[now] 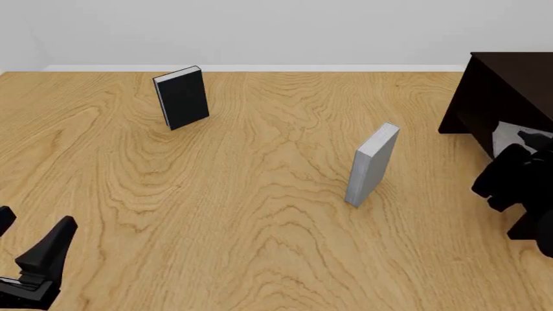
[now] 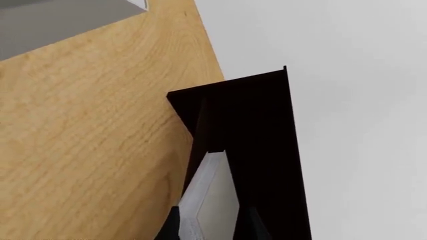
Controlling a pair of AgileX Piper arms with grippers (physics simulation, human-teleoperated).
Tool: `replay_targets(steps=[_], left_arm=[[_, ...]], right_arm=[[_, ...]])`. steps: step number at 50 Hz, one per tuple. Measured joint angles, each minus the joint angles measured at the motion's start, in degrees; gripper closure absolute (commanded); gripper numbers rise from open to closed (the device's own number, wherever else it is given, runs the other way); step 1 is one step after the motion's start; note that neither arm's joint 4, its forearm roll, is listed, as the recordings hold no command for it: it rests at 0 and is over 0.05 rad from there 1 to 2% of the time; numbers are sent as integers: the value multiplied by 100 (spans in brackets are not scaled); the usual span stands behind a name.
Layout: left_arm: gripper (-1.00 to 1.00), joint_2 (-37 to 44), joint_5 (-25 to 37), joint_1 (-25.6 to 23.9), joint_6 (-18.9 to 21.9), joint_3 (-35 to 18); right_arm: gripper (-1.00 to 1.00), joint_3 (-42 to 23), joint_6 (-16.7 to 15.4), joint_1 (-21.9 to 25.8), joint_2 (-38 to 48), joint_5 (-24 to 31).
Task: Pick up the book on the right and place it on the cabinet shelf.
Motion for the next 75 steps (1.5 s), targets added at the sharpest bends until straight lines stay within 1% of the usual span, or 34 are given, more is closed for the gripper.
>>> replay_targets(steps=[10, 30, 41, 58, 68, 75], left_arm=[[-100, 0, 0, -1, -9, 0], [-100, -2, -3, -6, -14, 0], [-100, -3, 0, -4, -17, 0], [-100, -4, 2, -6, -22, 0], [-100, -4, 9, -9, -31, 0], [-100, -4, 9, -12, -38, 0]], right_arm=[[-100, -2, 36, -9, -63, 142], [-100, -15, -98, 63, -100, 255], [-100, -64, -121, 173, -114, 341], [-100, -436, -122, 655, -76, 528], [-100, -566, -118, 845, -98, 633], [-100, -625, -80, 947, -262, 787]])
